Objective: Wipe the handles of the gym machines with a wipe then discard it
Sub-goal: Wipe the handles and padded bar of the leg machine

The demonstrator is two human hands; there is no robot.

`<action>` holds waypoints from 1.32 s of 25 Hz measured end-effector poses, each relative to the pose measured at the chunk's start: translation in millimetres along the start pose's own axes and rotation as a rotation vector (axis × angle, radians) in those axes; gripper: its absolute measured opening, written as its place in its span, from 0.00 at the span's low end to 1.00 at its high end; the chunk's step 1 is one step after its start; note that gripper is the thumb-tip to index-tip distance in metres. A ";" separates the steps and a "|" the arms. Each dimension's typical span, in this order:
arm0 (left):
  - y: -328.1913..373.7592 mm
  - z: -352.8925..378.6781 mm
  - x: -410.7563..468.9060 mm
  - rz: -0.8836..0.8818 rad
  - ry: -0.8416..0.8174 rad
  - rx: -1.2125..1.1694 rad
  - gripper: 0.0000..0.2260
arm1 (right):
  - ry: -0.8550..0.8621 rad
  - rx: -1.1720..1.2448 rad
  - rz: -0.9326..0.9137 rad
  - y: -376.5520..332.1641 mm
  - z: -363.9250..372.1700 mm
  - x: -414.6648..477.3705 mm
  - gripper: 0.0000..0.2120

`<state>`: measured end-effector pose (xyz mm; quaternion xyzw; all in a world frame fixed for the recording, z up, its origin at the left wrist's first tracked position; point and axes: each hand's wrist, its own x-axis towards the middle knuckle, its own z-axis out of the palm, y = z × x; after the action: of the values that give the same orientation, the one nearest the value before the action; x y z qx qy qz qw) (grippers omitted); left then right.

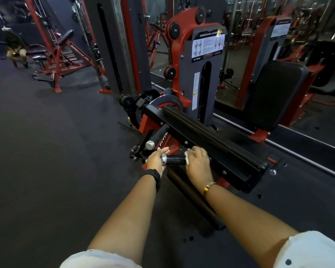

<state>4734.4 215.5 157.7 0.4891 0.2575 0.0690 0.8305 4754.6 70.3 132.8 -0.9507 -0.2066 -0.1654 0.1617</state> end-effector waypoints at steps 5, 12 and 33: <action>-4.7 -2.5 6.4 0.028 0.043 0.039 0.13 | -0.010 0.144 -0.249 -55.1 -0.9 -8.0 0.26; -14.5 -12.7 -13.5 0.507 0.011 0.979 0.13 | 0.050 0.054 -0.194 32.2 -6.8 -28.3 0.30; -19.7 -22.2 -26.2 0.794 0.074 2.063 0.34 | -0.073 0.179 -0.168 -46.5 1.1 -5.3 0.27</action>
<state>4698.2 213.0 141.8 0.9923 0.0409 0.0973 -0.0652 4729.6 109.0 140.9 -0.9172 -0.3051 -0.1246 0.2241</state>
